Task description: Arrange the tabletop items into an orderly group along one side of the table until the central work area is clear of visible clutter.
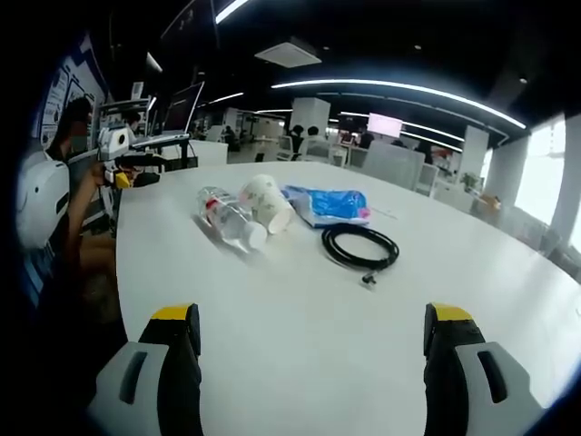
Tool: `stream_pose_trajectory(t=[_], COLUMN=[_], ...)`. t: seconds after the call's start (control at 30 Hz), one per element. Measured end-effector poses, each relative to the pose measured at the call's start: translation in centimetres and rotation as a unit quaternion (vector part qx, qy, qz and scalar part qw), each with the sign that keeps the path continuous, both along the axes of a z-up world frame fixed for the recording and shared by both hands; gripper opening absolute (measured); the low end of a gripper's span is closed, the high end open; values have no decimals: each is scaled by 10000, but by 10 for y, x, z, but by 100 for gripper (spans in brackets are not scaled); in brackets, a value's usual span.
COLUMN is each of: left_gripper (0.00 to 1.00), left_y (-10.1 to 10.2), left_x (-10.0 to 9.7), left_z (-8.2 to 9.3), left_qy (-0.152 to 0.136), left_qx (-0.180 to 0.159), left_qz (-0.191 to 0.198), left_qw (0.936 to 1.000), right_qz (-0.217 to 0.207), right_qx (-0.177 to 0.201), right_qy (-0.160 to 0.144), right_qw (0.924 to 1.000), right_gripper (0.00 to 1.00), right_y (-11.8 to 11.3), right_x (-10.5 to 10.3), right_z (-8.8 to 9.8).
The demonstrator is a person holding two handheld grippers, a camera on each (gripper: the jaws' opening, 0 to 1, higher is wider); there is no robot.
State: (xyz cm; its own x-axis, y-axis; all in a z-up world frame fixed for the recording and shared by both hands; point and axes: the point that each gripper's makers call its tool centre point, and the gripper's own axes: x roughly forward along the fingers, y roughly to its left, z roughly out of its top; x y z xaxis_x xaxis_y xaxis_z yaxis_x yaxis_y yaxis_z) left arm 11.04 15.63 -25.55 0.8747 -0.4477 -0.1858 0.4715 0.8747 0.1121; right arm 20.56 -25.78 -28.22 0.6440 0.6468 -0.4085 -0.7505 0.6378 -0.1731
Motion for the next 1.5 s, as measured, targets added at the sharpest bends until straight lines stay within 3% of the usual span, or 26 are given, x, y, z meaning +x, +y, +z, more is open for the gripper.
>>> stream_pose_trajectory(t=[1.5], left_gripper=[100], left_y=[0], left_x=[0], left_z=[-3], left_qy=[111], left_qx=[79], left_qz=[-28], left_qw=[9999], right_qz=[106], right_qx=[-174], right_qy=[111], right_qw=[9997], right_gripper=[100], right_y=[7], right_x=[2], right_z=[-9])
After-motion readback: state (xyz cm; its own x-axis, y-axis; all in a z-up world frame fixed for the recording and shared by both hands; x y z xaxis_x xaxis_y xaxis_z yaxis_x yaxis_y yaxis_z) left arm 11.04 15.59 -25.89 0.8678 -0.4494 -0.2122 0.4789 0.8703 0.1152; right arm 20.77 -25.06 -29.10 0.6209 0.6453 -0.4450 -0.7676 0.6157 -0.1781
